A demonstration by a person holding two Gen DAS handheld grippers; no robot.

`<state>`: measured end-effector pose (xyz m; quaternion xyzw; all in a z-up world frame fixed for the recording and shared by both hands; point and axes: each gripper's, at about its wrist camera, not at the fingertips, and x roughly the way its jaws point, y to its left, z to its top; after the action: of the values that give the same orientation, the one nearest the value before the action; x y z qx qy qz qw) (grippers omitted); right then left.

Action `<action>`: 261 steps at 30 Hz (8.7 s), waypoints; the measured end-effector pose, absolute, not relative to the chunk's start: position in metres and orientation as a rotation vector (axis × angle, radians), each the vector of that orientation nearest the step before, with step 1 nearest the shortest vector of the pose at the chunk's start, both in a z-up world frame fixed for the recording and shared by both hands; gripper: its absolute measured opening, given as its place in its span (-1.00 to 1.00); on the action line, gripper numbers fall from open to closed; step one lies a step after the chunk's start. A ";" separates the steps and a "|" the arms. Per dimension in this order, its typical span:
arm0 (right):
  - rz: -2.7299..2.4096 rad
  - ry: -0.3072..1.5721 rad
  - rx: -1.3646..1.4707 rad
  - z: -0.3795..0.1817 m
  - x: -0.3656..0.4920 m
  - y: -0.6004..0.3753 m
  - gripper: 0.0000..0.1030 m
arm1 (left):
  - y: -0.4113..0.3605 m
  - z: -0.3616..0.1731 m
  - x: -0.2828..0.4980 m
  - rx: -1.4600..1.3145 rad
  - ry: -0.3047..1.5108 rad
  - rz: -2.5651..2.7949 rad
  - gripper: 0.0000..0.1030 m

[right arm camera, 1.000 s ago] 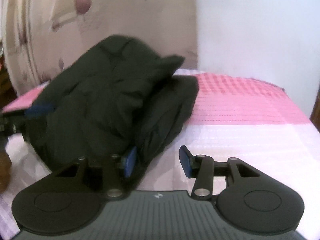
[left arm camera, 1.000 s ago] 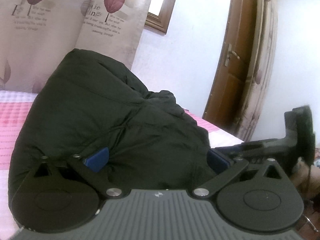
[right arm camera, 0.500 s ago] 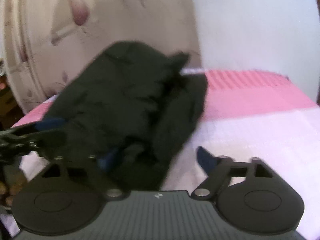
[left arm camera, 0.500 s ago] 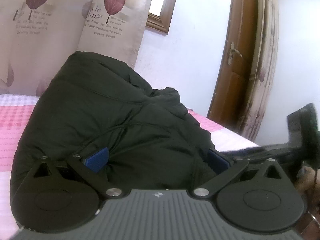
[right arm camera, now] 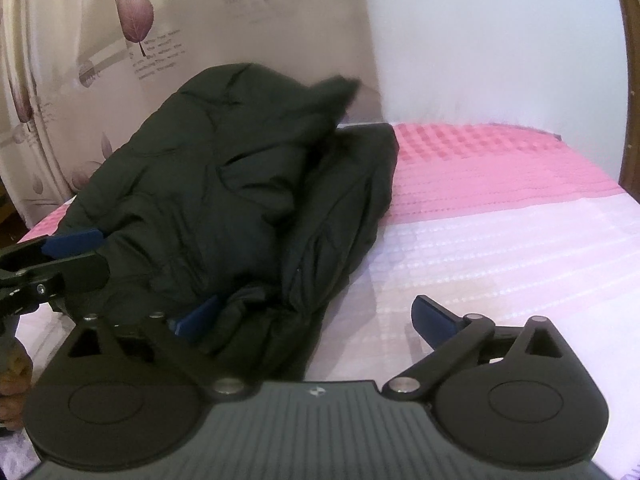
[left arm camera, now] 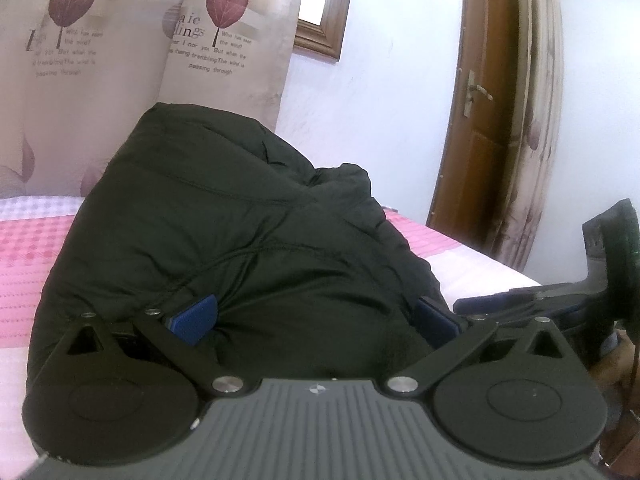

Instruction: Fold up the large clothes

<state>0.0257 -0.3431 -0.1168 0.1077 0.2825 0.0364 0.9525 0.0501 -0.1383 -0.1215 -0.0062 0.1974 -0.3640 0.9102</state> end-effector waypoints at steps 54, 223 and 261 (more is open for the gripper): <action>0.103 0.590 0.313 -0.124 0.030 -0.355 1.00 | -0.031 -0.098 0.166 -0.231 0.581 -0.579 1.00; 0.504 0.710 0.600 -0.125 0.108 -0.353 1.00 | -0.075 -0.061 0.064 0.007 0.526 -0.668 1.00; 0.627 0.675 0.407 -0.084 0.096 -0.290 -0.09 | 0.043 -0.084 0.134 -0.299 0.778 -0.698 0.46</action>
<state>0.0958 -0.2896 -0.0841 0.1948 0.3235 0.3004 0.8759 0.1339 0.0427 -0.0842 -0.1420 0.3703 -0.3323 0.8557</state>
